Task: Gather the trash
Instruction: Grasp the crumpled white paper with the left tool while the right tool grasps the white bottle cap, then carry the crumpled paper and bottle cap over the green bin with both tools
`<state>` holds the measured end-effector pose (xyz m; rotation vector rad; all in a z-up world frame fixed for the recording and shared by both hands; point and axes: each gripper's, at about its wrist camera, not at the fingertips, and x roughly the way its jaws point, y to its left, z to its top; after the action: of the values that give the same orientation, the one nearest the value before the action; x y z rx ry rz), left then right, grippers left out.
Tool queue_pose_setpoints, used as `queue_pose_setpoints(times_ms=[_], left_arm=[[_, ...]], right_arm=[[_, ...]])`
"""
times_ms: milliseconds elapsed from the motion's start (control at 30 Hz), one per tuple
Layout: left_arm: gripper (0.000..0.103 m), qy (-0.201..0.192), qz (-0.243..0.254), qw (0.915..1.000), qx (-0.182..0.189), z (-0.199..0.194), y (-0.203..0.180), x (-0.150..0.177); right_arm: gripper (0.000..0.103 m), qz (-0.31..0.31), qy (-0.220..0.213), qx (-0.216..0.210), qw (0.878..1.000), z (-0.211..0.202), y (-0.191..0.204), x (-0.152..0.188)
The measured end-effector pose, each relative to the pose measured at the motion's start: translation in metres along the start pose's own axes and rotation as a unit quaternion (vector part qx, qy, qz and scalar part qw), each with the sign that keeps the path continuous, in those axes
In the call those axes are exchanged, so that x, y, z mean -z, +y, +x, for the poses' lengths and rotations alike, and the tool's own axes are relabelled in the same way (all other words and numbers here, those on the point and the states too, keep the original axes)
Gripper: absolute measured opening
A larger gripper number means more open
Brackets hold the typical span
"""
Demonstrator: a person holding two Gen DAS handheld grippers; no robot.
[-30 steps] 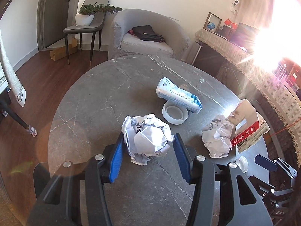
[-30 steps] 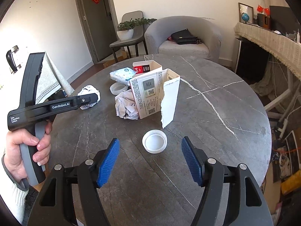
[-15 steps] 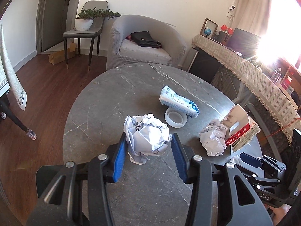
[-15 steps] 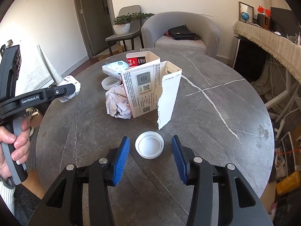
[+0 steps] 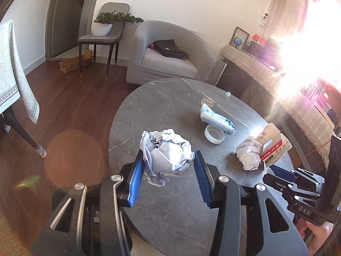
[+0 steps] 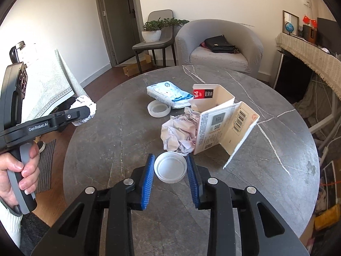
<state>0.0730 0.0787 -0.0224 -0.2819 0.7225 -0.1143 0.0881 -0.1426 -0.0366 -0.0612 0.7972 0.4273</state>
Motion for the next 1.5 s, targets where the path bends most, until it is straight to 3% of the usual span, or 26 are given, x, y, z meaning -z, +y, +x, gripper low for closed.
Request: queue_pose_setpoints(times_ms=[300,667,1067,1500], left_arm=[[0.049,-0.006,-0.009,0.9998,-0.015,-0.02,0.028,0.002],[0.049,0.015,-0.037,0.998,-0.049,-0.033,0.08,0.007],[0.049,0.082,-0.043,0.9931,-0.072,-0.018,0.121,0.048],[0.049,0.167,-0.069,0.9793,-0.092,0.012,0.165,0.102]], right_arm=[[0.031,-0.023,-0.007,-0.025,0.999,0.006,0.034,-0.013],[0.031,-0.049,-0.01,-0.06,0.997,0.015,0.085,-0.031],[0.031,-0.067,0.005,-0.094,0.993,0.036,0.131,-0.038],[0.031,-0.098,0.025,-0.129,0.986,0.056,0.183,-0.043]])
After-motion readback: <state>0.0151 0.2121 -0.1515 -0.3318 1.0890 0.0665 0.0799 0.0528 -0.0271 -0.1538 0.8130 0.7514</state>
